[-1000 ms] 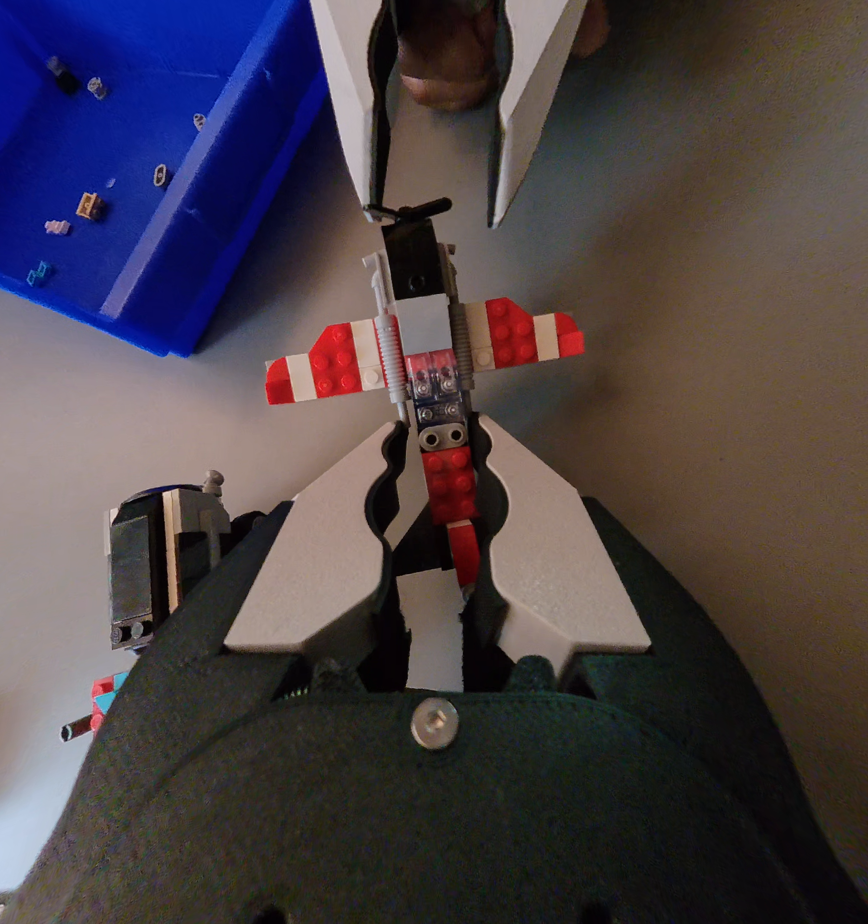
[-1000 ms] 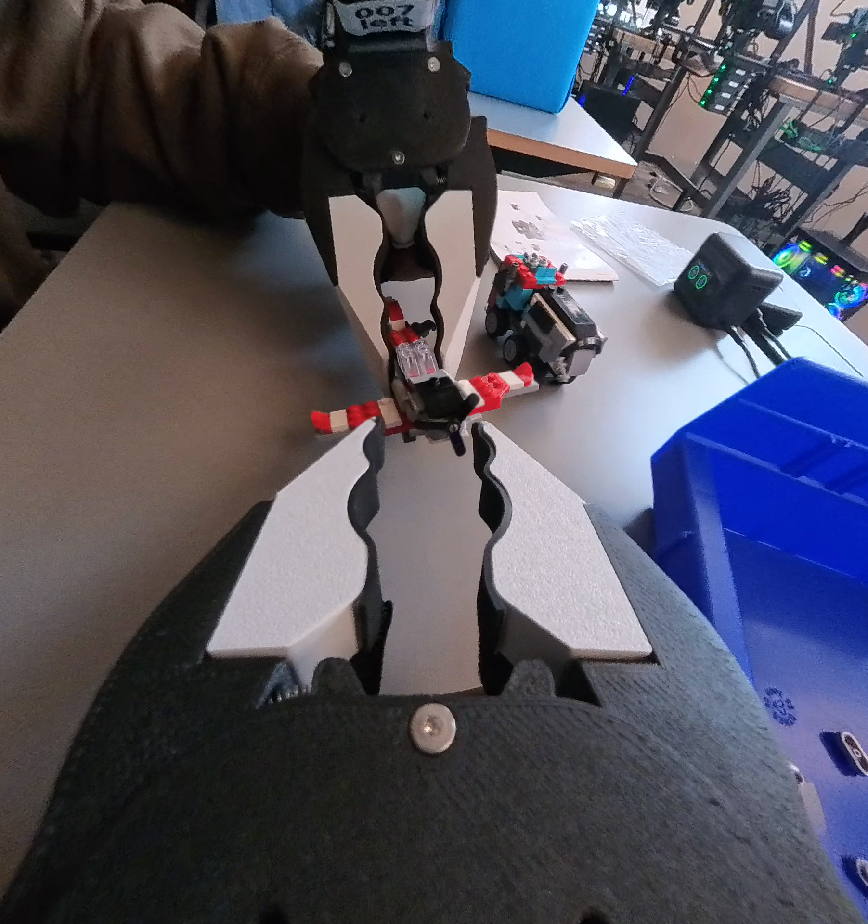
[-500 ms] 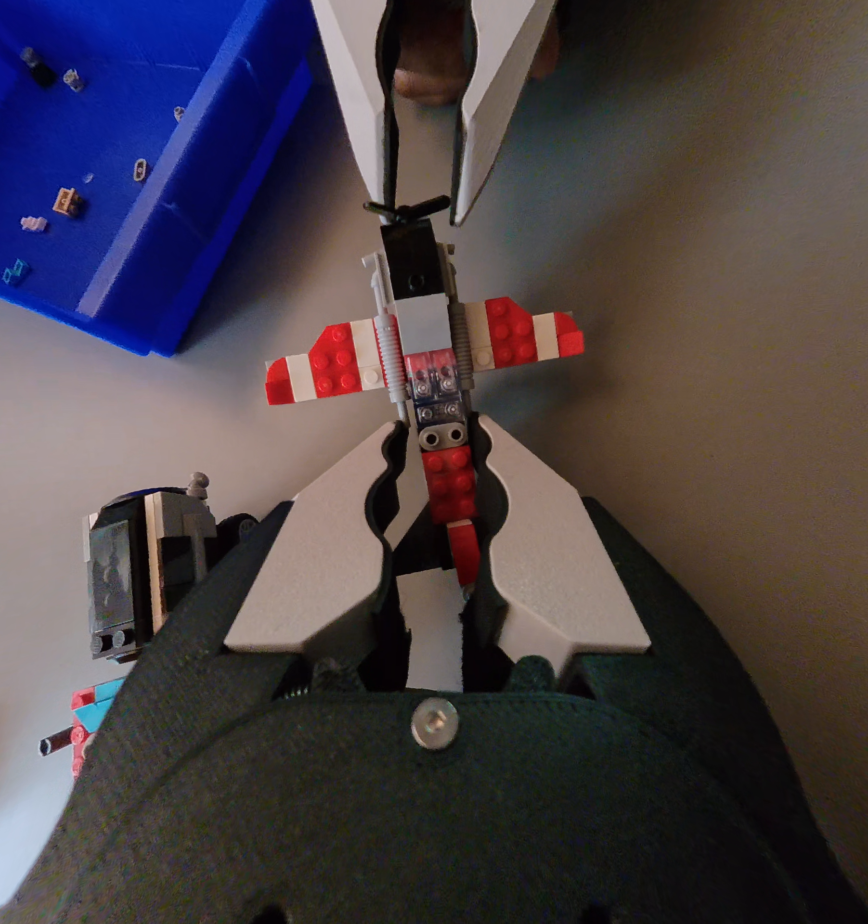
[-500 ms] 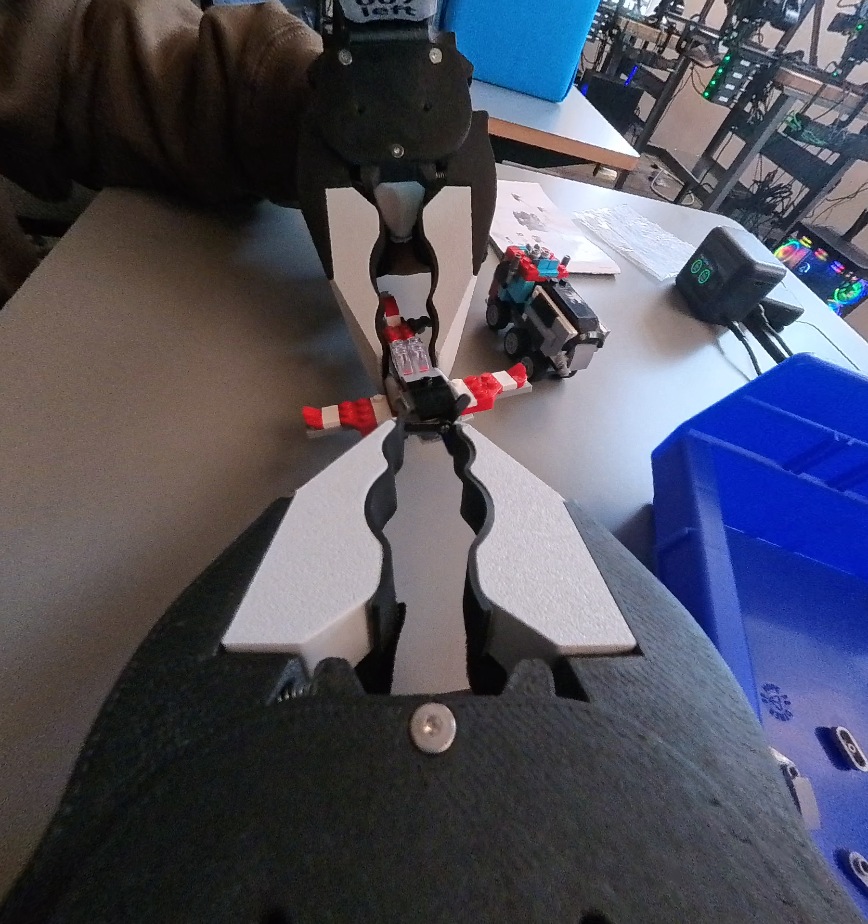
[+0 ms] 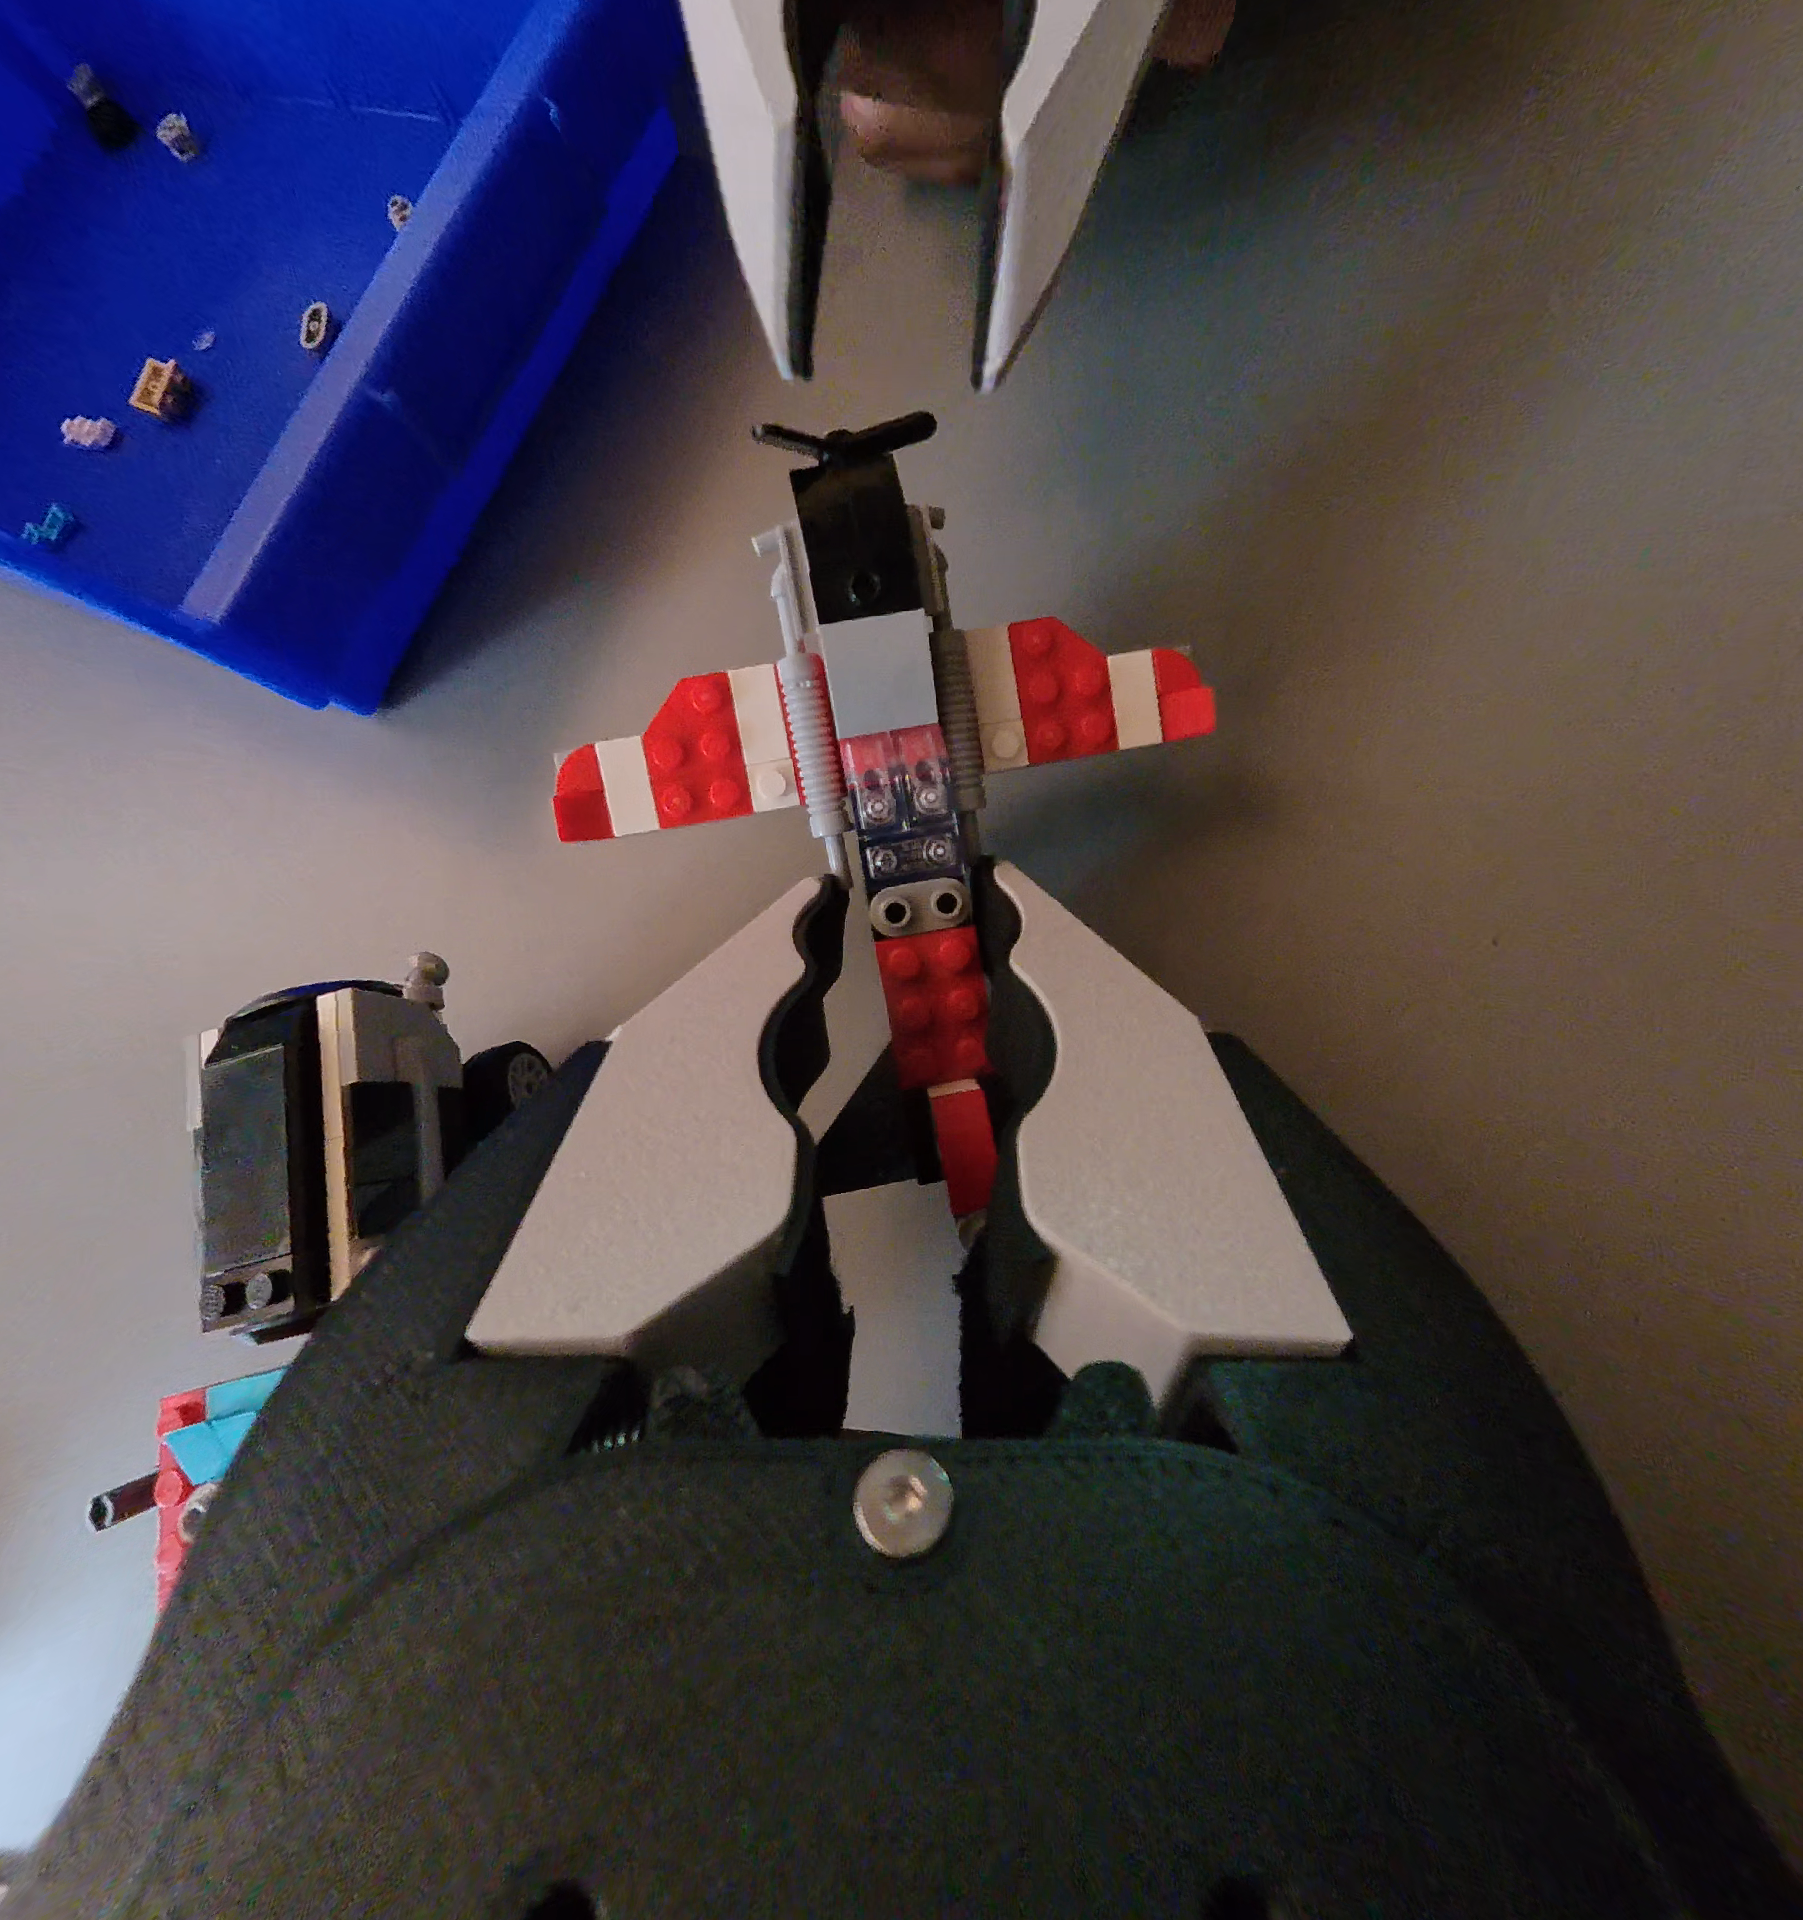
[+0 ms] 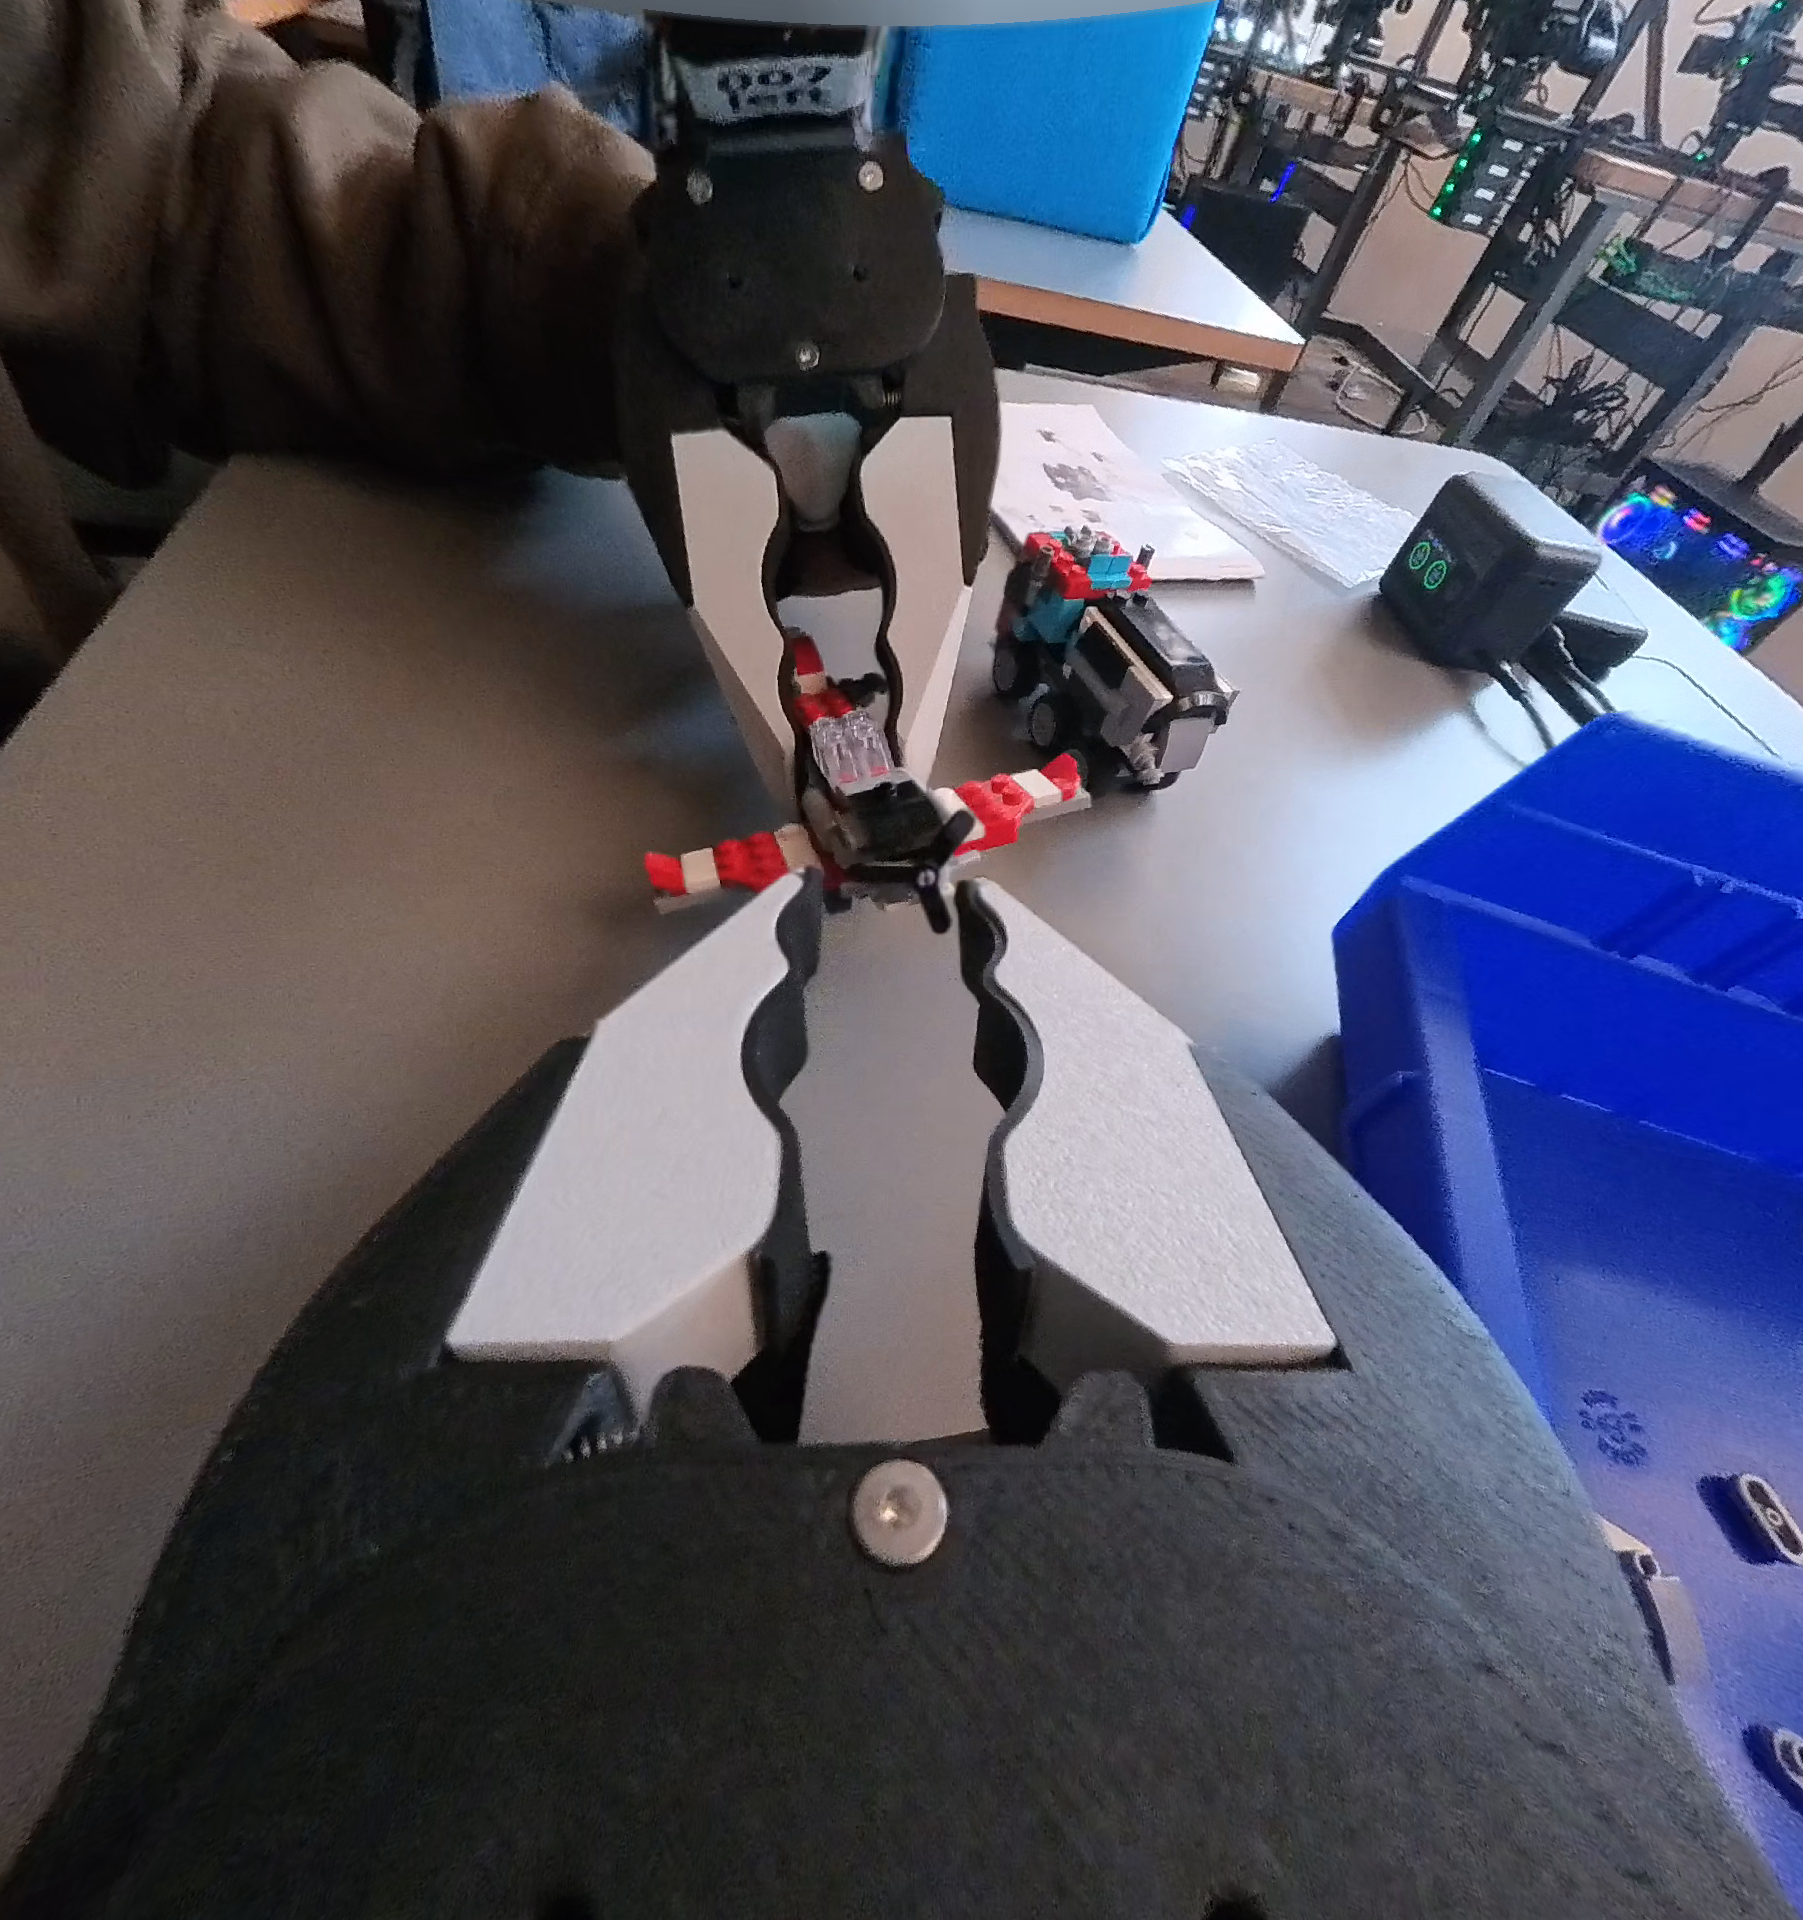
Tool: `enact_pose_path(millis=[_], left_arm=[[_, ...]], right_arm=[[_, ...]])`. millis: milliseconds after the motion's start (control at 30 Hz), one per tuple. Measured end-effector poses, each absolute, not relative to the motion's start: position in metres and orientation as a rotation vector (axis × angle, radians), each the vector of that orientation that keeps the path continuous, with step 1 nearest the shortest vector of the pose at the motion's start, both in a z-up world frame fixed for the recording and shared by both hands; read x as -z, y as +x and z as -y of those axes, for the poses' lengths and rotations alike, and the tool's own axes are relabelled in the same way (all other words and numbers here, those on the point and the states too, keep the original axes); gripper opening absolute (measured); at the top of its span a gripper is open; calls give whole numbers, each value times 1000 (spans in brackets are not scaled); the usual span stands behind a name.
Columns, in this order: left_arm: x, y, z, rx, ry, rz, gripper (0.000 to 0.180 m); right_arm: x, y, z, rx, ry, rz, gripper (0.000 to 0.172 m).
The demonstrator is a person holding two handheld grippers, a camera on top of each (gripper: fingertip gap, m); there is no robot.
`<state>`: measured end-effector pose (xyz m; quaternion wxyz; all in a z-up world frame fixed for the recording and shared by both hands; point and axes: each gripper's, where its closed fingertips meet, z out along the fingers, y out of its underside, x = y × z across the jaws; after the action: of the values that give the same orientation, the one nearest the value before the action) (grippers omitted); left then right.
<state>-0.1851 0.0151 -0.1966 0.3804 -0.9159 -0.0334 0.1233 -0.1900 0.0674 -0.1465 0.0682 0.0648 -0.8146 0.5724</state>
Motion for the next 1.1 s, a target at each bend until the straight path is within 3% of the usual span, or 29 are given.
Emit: enact_pose_path(millis=[267,633,1100], left_arm=[[196,-181,-19,-403,-2352,-29,27],[190,-187,-20,-593,-2331,-147,26],[185,-190,-19,-649,-2291,-170,25]], right_arm=[[147,-184,-62,-1763,166,2486,32],[143,-185,-60,-1834,62,2529,6],[139,-181,-62,-1790,133,2477,5]])
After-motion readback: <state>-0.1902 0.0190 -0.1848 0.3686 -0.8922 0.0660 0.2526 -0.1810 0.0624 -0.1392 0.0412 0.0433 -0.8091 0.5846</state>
